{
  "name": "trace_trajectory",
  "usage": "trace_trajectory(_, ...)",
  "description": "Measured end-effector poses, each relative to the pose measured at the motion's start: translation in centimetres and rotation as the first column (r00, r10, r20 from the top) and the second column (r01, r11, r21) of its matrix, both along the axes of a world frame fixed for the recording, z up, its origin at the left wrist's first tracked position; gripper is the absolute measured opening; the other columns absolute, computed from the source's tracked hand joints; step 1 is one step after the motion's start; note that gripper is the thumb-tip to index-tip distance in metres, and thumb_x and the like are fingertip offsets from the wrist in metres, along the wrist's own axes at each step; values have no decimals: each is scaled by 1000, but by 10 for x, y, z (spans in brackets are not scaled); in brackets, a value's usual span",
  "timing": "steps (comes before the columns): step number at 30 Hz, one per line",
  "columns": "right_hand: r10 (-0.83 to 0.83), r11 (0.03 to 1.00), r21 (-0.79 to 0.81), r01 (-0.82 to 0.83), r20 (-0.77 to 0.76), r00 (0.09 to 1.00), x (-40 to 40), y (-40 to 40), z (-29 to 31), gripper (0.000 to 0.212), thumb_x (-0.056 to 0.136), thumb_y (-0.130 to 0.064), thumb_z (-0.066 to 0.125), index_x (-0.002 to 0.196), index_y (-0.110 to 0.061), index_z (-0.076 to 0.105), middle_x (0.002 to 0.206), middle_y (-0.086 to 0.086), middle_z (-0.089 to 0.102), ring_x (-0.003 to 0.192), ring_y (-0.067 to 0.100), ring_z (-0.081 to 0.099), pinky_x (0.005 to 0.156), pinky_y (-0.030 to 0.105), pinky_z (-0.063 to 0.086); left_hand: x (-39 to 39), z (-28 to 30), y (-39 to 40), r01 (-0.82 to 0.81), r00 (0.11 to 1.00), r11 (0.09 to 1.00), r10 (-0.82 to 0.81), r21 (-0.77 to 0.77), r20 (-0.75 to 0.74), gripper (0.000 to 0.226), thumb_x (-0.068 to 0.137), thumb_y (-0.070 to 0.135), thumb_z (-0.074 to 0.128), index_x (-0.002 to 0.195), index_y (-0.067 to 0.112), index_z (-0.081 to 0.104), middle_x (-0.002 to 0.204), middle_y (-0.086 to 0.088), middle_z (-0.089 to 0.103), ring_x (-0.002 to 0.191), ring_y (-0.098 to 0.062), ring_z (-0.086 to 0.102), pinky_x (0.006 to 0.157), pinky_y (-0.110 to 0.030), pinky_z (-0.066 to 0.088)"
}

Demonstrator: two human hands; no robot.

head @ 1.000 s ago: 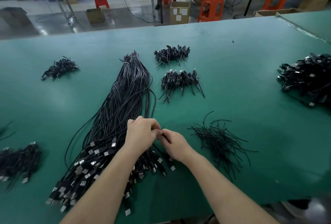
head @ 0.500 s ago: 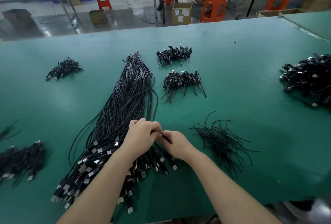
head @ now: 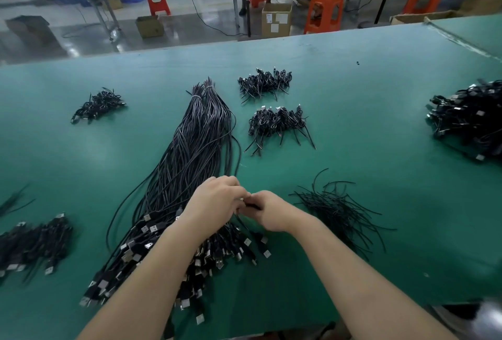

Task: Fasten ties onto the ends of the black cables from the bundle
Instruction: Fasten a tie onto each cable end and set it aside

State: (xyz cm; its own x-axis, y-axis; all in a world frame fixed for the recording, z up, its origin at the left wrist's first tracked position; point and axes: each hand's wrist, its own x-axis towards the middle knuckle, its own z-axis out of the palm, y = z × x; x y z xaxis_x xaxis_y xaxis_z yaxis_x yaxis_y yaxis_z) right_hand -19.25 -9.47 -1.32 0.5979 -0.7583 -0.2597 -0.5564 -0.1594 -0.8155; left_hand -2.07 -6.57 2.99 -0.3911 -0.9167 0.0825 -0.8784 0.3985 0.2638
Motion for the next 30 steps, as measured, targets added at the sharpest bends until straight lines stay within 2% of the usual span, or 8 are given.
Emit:
trace_trajectory(2, 23, 1000, 1, -23, 3, 1000, -1, -3, 8, 19, 103, -35, 55, 88, -29, 64, 58, -16, 52, 52, 1, 39, 55, 18, 35, 1, 4, -1, 3, 1000, 1000, -3, -25, 3, 17, 97, 25, 62, 105, 19, 77, 104, 4, 67, 103, -19, 57, 90, -29, 37)
trace_trajectory(5, 59, 998, -19, -60, -24, 998, -2, -8, 16, 25, 102, -35, 57, 78, -30, 62, 61, -9, 44, 56, 13, 32, 56, 28, 32, 3, 8, -2, 13, 1000, 997, -12, -82, 14, 14, 95, 28, 66, 99, 19, 76, 97, 5, 66, 98, -19, 55, 88, -31, 40)
trace_trajectory(10, 135, 977, -133, -167, -218, 967, 0, -17, 32, 18, 101, -34, 59, 88, -25, 67, 77, 7, 65, 64, 24, 48, 65, 41, 48, 5, 19, 2, 85, 995, 984, -76, -159, 66, 3, 87, 19, 76, 85, 17, 77, 93, 2, 65, 90, -25, 56, 81, -40, 49)
trace_trajectory(13, 165, 957, -172, -234, -343, 925, 1, -20, 42, 16, 101, -29, 58, 104, -19, 70, 93, 11, 72, 82, 32, 64, 76, 45, 55, 6, 22, 5, 120, 991, 978, -109, -169, 73, 9, 87, 9, 73, 82, 17, 75, 90, 4, 69, 84, -24, 57, 76, -39, 51)
trace_trajectory(18, 232, 946, -111, -304, -422, 876, 1, -19, 59, 17, 97, -16, 53, 94, -16, 70, 90, 14, 69, 71, 26, 53, 73, 47, 53, -3, 28, 11, 122, 986, 975, -98, -188, 132, 17, 77, 0, 72, 73, 16, 67, 71, 1, 62, 72, -25, 57, 66, -39, 49)
trace_trajectory(24, 202, 960, -85, -265, -443, 874, 3, -17, 71, 23, 102, -15, 46, 109, -11, 68, 108, 12, 69, 94, 33, 62, 83, 42, 52, -12, 27, 15, 88, 987, 945, -39, -315, 158, 26, 59, -3, 78, 68, 17, 64, 63, 3, 56, 63, -25, 54, 55, -35, 43)
trace_trajectory(27, 206, 978, 109, -179, -341, 917, -3, -16, 76, 23, 102, -14, 40, 116, -10, 58, 95, 13, 57, 75, 24, 50, 62, 37, 52, -12, 23, 15, 57, 991, 917, -4, -395, 135, 28, 59, -5, 74, 71, 17, 61, 67, 3, 57, 67, -26, 53, 58, -35, 40)
trace_trajectory(30, 51, 873, 483, -64, 39, 998, -16, -16, 83, 24, 103, -16, 36, 116, -6, 55, 84, 7, 53, 68, 18, 50, 54, 34, 52, -12, 18, 16, 15, 997, 886, 20, -462, 70, 29, 63, -7, 73, 72, 16, 58, 72, 1, 58, 69, -26, 52, 61, -35, 41)
